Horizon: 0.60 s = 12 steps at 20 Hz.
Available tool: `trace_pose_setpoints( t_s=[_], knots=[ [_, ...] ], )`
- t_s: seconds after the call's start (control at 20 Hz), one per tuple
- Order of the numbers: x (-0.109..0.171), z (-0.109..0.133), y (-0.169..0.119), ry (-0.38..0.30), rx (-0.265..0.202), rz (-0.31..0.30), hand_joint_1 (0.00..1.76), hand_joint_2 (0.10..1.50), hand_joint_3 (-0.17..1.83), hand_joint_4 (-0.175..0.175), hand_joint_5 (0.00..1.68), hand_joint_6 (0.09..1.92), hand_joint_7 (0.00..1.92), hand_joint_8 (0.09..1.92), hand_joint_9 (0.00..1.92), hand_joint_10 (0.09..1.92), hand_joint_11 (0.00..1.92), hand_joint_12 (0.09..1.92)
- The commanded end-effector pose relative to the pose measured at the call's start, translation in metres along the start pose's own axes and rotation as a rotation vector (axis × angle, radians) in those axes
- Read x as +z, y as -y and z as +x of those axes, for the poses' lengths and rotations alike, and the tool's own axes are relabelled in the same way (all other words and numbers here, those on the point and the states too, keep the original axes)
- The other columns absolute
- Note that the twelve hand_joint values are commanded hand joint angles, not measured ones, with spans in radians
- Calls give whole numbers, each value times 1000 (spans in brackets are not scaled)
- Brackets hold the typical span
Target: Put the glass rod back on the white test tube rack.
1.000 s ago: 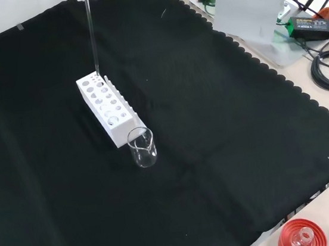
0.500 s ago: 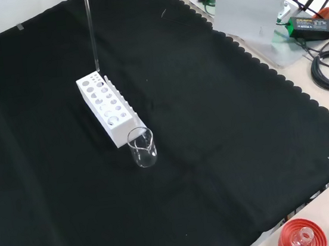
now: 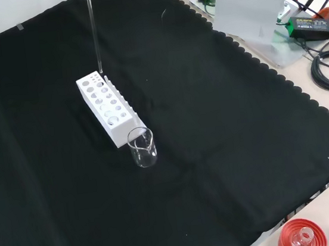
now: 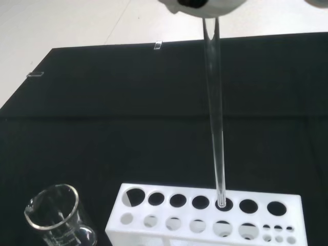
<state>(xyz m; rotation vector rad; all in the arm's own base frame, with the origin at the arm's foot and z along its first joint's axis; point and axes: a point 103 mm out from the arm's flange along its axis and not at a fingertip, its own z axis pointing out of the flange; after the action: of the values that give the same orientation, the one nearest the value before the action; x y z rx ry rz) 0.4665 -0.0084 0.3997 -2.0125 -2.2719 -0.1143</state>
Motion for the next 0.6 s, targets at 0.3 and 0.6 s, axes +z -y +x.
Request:
trace_pose_setpoints(
  t_s=[0.3, 0.6],
  knots=[
    [22, 7, -15, 3, 1, 43, 1301, 1062, 0, -175, 1060, 594, 1173, 994, 1662, 622, 1509, 860],
    [30, 1, -15, -21, -10, 36, 1301, 1061, 0, -175, 1060, 594, 1173, 993, 1662, 622, 1510, 860]
  ],
)
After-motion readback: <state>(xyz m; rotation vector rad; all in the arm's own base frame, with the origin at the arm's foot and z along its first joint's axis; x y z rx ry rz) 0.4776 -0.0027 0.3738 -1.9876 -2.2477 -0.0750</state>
